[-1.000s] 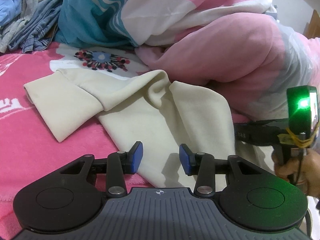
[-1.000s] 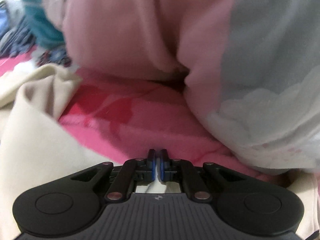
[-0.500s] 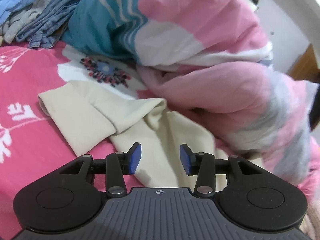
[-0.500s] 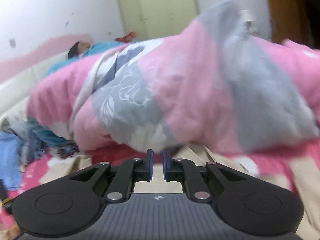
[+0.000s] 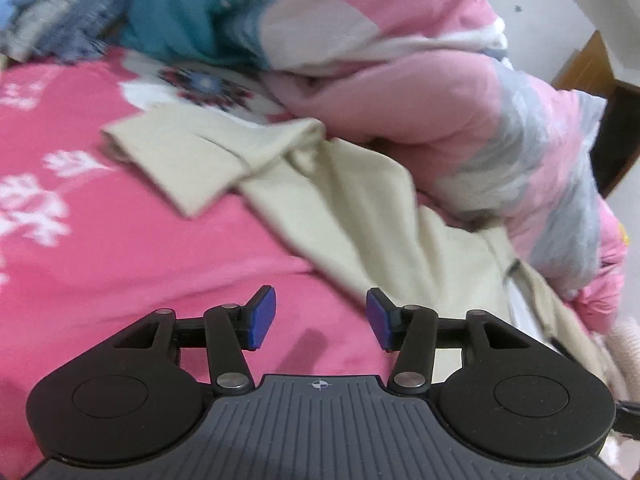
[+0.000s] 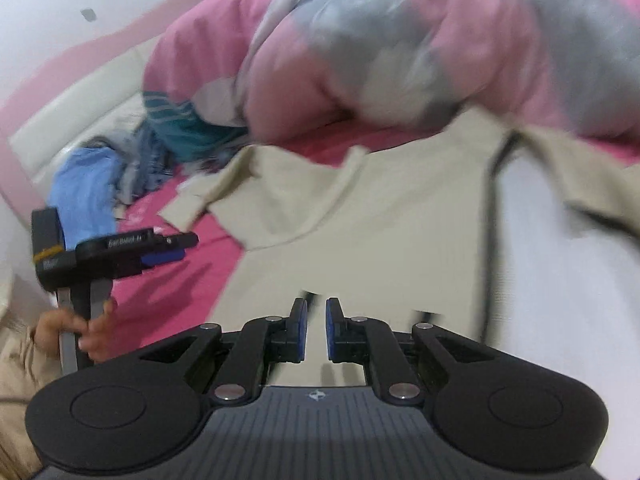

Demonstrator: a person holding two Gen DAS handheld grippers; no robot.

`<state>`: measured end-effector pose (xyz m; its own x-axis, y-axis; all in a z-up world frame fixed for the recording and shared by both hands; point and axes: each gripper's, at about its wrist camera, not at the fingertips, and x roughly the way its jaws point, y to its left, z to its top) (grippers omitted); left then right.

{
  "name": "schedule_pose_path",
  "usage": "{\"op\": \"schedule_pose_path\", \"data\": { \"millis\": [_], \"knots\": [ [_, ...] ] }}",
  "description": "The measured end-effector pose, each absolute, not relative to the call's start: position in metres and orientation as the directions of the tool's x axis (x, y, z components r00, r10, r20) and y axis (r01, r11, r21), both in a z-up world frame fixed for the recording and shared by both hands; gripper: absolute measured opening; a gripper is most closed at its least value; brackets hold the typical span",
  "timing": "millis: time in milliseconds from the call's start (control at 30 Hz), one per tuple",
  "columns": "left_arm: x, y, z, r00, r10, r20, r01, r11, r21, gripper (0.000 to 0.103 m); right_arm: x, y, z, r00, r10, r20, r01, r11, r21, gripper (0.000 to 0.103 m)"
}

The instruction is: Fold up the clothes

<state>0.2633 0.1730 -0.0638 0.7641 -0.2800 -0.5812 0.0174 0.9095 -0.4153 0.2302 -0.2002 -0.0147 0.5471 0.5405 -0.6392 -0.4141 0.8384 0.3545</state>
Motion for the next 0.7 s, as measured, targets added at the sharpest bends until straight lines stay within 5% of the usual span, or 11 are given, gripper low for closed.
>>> {"op": "schedule_pose_path", "data": {
  "millis": [100,200,400,567,633,700],
  "knots": [
    [0.273,0.175,-0.067,0.78,-0.194,-0.595,0.032,0.962,-0.272,0.068,0.251,-0.184,-0.048,0.515,0.58,-0.631,-0.412,0.813,0.412,0.01],
    [0.282,0.177,-0.07,0.796,-0.107,-0.596,0.042,0.992,-0.122,0.069,0.262,-0.183,-0.086,0.51,0.555,-0.657,-0.363,0.832,0.421,0.008],
    [0.301,0.181,-0.075,0.829,0.062,-0.556,0.05,0.982,0.184,0.07,0.259,-0.209,-0.108,0.534,0.663,-0.525,-0.358,0.74,0.569,0.008],
    [0.323,0.176,-0.088,0.814,0.035,-0.58,0.132,0.961,0.243,0.069,0.263,-0.213,-0.11,0.525,0.689,-0.499,-0.349,0.709,0.613,0.008],
    [0.33,0.18,-0.086,0.805,0.031,-0.592,0.126,0.967,0.221,0.058,0.265,-0.215,-0.112,0.523,0.696,-0.492,-0.346,0.701,0.624,0.008],
    [0.337,0.186,-0.08,0.794,0.044,-0.606,0.097,0.975,0.198,0.025,0.267,-0.216,-0.114,0.522,0.701,-0.486,-0.344,0.694,0.632,0.008]
  ]
}}
